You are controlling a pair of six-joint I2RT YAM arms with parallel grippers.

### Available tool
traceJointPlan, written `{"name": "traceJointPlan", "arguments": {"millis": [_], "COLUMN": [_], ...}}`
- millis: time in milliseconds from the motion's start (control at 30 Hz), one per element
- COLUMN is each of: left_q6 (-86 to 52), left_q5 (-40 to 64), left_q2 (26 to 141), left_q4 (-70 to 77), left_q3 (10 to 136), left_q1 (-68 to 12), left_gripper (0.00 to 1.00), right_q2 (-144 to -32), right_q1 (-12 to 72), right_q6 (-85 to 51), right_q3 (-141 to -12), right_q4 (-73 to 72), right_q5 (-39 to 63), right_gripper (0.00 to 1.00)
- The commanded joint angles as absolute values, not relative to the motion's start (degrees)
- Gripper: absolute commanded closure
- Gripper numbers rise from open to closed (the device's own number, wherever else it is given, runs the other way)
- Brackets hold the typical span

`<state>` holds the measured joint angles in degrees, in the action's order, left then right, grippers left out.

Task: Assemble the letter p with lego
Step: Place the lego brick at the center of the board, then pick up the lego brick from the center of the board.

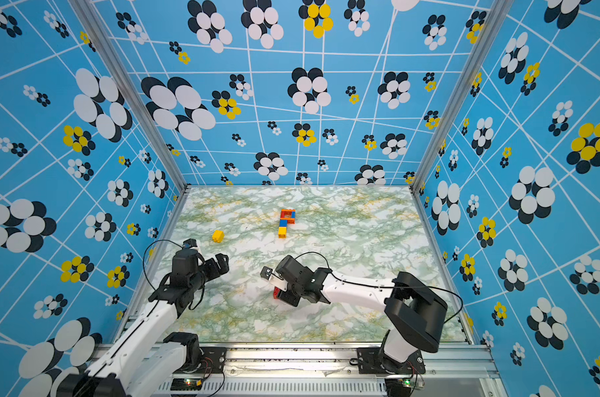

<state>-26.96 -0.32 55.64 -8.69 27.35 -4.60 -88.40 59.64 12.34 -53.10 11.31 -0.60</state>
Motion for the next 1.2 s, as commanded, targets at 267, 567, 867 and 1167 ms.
{"name": "traceJointPlan", "arguments": {"millis": [267, 567, 867, 1167], "left_q6": [-23.00, -20.32, -17.78, -17.25], "left_q5": [-4.06, -6.82, -9.43, -10.80], "left_q2": [87.12, 98.57, 107.63, 114.01], "left_q4": [-16.81, -23.25, -28.17, -31.34], "left_q3": [50.56, 63.76, 73.60, 79.23], "left_q1": [-2.09, -0.52, -0.18, 0.68], "left_gripper": [0.01, 0.08, 0.26, 0.35], "right_q2": [-61.93, -44.20, -40.03, -39.94], "right_q1": [61.63, 61.67, 61.65, 61.70], "right_q6": [-3.90, -11.00, -12.36, -12.92], "right_q3": [-42.30, -33.62, -30.61, -29.56], "right_q4": [7.30, 11.02, 11.76, 12.21], "right_q5": [-6.65, -9.60, -10.77, -11.37], "right_gripper": [0.46, 0.45, 0.44, 0.45]}}
